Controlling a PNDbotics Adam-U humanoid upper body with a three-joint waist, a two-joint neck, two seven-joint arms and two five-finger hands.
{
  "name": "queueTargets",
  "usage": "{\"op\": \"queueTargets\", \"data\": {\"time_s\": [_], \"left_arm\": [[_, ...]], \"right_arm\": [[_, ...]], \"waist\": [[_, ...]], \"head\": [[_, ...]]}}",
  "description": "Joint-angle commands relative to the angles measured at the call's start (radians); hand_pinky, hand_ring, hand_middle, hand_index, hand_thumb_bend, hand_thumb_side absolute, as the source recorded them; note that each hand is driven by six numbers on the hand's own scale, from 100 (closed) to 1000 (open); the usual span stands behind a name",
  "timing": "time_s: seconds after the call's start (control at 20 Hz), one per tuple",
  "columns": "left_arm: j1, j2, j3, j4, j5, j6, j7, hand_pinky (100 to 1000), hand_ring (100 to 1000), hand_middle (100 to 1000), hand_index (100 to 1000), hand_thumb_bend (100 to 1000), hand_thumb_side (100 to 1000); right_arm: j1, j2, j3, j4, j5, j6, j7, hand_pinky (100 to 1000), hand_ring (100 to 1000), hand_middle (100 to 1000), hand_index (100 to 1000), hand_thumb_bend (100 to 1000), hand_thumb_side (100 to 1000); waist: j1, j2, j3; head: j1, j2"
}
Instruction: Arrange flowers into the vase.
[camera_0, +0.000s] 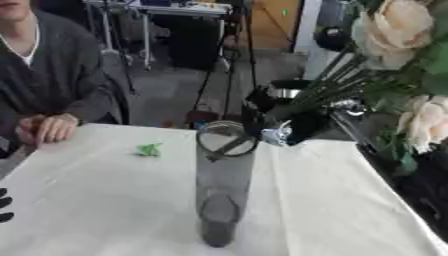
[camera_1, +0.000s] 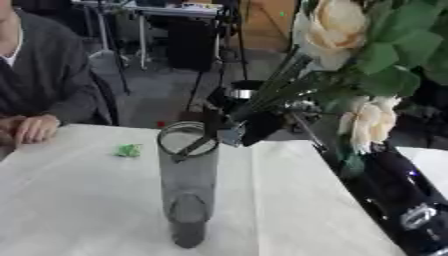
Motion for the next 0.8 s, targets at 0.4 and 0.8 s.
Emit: {"op": "queueTargets", "data": {"time_s": [0.4, 0.8], "left_arm": [[-0.006, 0.034, 0.012, -0.008, -0.007, -0.002, 0.005, 768, 808, 766, 801, 1000, 750], [-0.005, 0.04, 0.013, -0.007, -0.01, -0.002, 0.006, 769, 808, 765, 801, 1000, 752]], "right_arm": [[-0.034, -0.073, -0.011, -0.025, -0.017, -0.031, 0.062, 547, 701, 607, 625, 100, 434], [-0.038, -0.087, 0.002, -0.023, -0.023, -0.045, 0.091, 598, 737, 649, 660, 100, 514]], "waist": [[-0.004, -0.014, -0.005], [-0.017, -0.02, -0.003]], "head": [[0.003, -0.012], [0.003, -0.014]]}}
